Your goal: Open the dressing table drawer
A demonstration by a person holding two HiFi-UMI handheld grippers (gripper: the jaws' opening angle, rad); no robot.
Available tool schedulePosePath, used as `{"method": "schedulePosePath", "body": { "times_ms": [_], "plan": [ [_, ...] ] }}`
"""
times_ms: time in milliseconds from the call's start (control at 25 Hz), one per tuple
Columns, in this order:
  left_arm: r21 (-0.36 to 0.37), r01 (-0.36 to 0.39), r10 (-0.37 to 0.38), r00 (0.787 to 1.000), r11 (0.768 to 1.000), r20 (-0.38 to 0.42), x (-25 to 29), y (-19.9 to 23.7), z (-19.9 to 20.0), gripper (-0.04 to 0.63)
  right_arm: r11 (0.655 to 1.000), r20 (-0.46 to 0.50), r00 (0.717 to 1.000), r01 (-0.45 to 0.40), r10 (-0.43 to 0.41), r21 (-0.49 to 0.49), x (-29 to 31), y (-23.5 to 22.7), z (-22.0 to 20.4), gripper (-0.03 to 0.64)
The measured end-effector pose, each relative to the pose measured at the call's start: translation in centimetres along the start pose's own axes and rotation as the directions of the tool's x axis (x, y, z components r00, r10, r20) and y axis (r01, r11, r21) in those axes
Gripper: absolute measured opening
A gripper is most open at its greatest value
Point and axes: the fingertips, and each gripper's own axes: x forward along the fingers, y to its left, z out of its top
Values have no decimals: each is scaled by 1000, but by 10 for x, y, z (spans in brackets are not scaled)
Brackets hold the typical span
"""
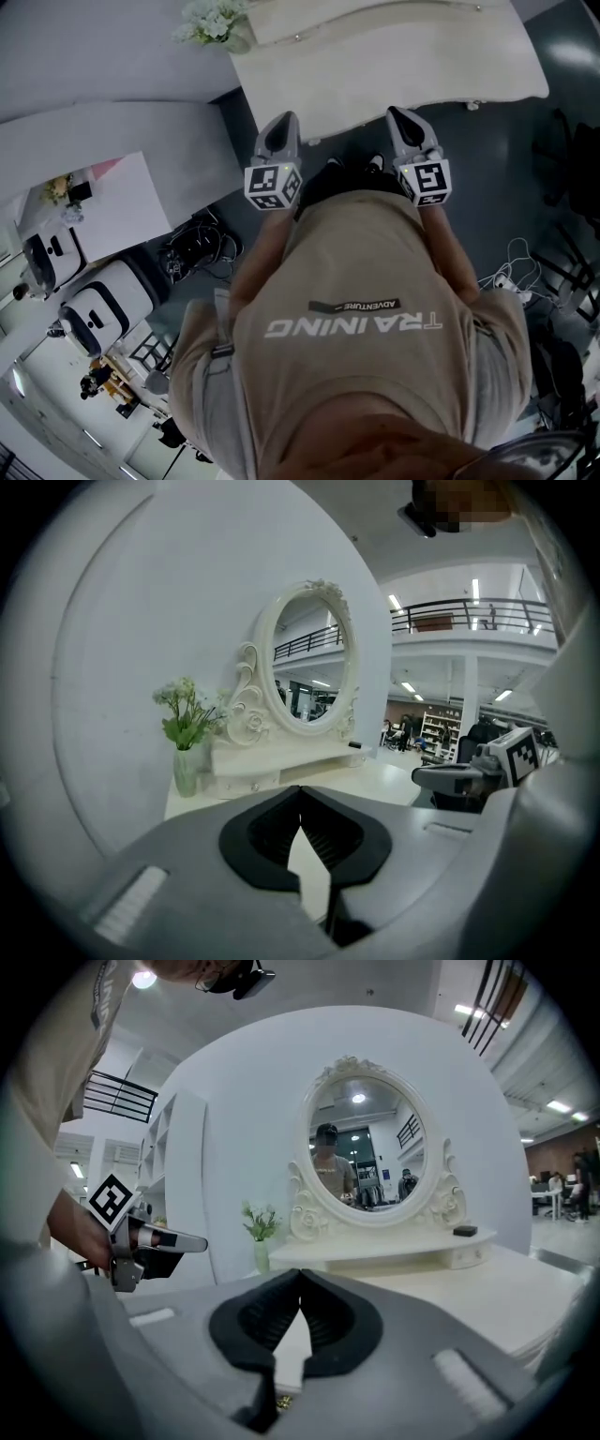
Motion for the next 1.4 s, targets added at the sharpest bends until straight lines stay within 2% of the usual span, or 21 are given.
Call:
{"method": "schedulePosePath", "body": {
  "times_ms": [200,440,520,680,880,960,1200,1400],
  "plan": [
    [24,-10,10,1000,1000,-22,22,12,-2,9,1000,-34,999,-17,17,-10,19,-5,-10,3],
    [-15,-1,0,999,1000,-43,66,33,4,9,1000,-64,998,0,-2,-29,53,-27,11,3],
    [-46,0,-1,999,999,-35,86,44,14,9,999,-58,998,-3,1,-40,70,-31,23,3],
    [-138,-47,42,998,989,-36,114,74,24,9,998,-63,998,-22,18,-63,107,-25,43,3],
    [-99,-26,19,998,995,-68,155,102,20,9,991,-45,998,-43,37,-124,162,-15,60,3],
    [-86,-16,9,996,996,-89,169,106,16,9,986,-50,998,-45,37,-158,171,-15,63,3],
    [-107,-40,18,980,993,-196,199,117,-16,11,990,-86,995,-69,58,-121,190,-31,61,3],
    [-143,-115,76,963,983,-258,225,125,-35,12,986,-113,985,-139,128,-90,210,-49,55,3]
  ]
}}
